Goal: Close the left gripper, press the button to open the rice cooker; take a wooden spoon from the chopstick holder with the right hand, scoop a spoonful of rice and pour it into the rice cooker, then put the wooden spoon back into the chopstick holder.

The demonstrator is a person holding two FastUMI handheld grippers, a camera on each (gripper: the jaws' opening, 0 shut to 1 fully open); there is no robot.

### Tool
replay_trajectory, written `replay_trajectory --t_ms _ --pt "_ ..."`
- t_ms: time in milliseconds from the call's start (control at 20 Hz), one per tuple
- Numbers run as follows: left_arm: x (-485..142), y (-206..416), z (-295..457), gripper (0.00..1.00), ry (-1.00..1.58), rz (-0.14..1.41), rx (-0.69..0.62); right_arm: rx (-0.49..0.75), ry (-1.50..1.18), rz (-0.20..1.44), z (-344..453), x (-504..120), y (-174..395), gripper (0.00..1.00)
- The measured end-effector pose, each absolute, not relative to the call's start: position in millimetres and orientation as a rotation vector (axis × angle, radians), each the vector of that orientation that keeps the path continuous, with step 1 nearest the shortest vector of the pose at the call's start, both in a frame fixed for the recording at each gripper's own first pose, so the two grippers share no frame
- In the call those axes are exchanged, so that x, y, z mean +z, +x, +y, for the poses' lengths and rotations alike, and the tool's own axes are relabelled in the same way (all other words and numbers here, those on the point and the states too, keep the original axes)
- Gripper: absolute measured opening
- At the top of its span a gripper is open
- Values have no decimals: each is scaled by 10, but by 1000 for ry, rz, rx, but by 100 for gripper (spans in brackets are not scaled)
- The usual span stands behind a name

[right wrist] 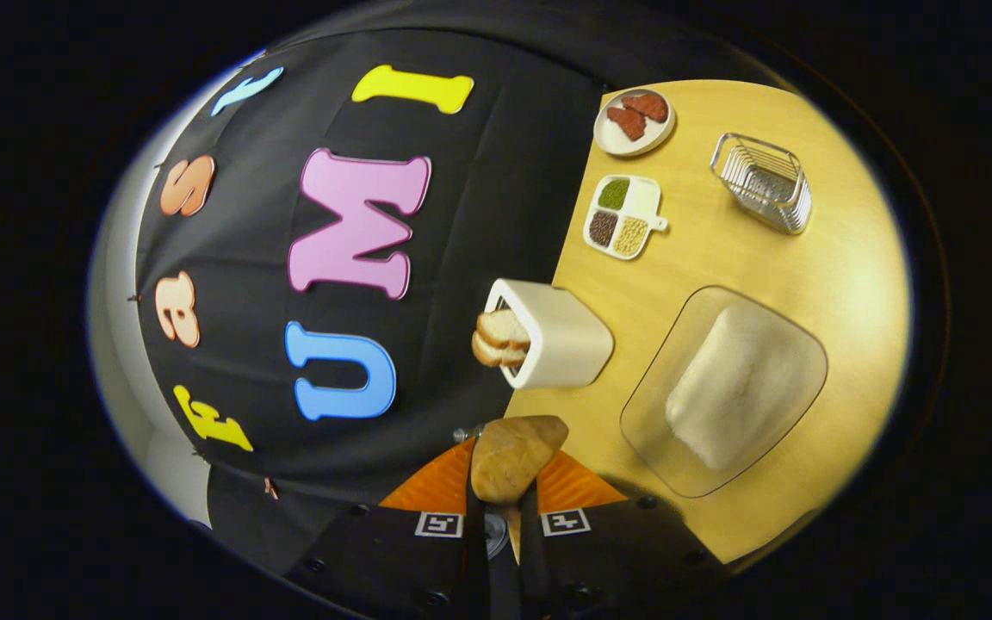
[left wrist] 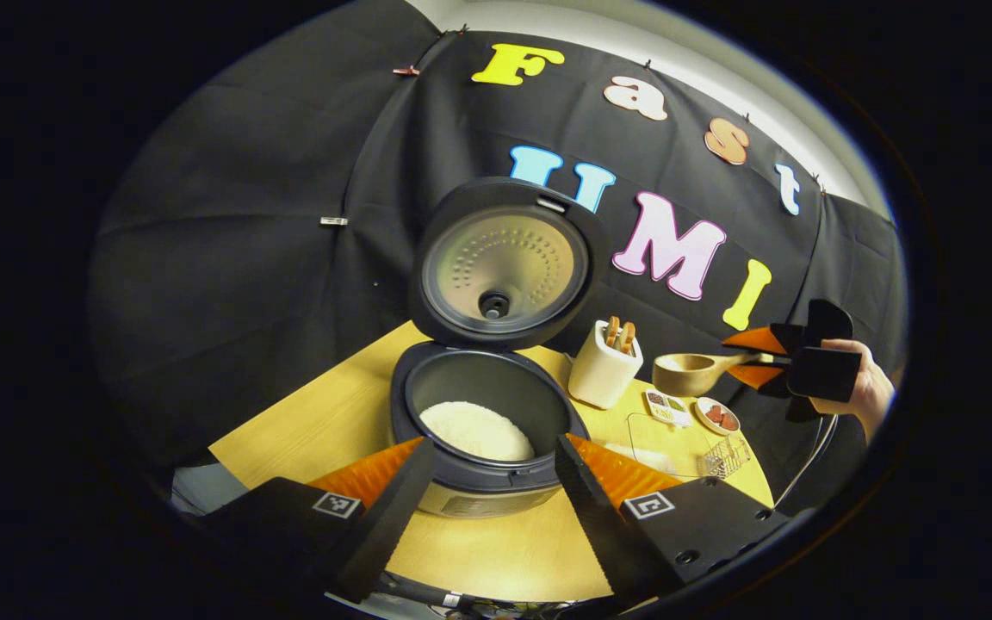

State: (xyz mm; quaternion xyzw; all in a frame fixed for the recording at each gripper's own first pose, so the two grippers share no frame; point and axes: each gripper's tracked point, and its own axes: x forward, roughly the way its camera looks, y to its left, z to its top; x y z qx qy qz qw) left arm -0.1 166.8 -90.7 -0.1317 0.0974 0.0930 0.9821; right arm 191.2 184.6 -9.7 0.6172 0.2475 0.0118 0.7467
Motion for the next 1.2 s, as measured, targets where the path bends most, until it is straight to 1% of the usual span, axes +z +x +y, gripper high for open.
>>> replay_trajectory --t_ms 200,350,450,700,850,1200 --pt "-971 -173 1905 95 -297 187 241 126 1302 613 2588 -91 1856 18" --pt "-1017 -285 2012 95 -313 180 273 212 1192 654 3128 -77 1777 18" --pt "-1064 -360 2093 95 -321 182 290 284 1094 650 3442 -35 1735 18" --pt "-1073 -428 2206 95 -318 191 311 446 765 497 3908 153 1708 18" --pt "-1059 -429 2226 95 -313 186 308 502 591 399 4090 173 1712 18" --pt "-1091 -356 2200 95 -329 186 295 636 250 324 4485 -87 1549 18"
